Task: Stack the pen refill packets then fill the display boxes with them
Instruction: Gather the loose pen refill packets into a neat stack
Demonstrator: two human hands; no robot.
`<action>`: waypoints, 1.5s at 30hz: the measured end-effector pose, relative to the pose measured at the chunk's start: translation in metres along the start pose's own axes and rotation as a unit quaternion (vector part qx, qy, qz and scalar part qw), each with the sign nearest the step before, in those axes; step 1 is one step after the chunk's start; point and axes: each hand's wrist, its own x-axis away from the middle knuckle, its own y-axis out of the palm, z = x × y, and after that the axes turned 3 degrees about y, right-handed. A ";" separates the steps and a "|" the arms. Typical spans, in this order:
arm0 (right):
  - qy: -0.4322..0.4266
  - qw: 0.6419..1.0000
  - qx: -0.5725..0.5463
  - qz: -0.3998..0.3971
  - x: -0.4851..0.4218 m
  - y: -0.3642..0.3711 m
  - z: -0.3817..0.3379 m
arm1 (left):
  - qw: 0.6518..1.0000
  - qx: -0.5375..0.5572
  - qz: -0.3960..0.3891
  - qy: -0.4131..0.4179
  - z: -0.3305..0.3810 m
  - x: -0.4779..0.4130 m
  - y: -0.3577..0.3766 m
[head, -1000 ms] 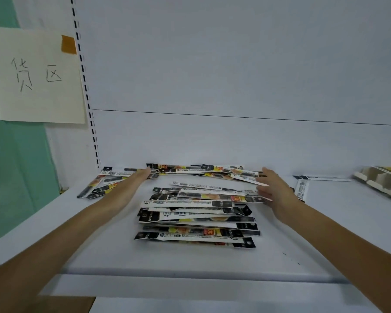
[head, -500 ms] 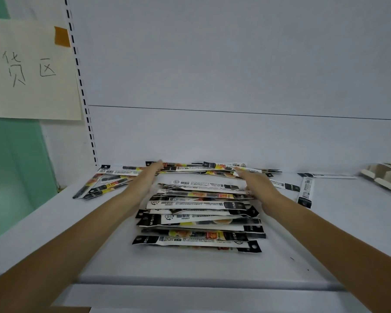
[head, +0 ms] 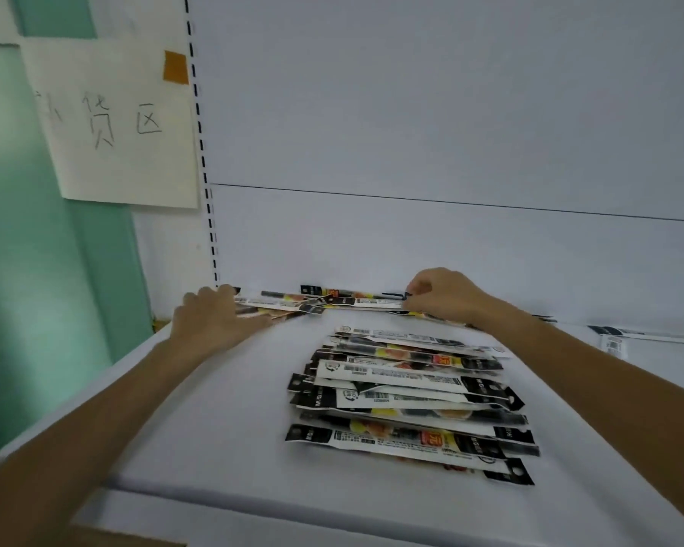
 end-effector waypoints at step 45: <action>-0.249 0.961 0.026 -0.120 -0.053 0.060 -0.116 | 0.944 0.055 0.243 0.216 -0.029 -0.023 -0.017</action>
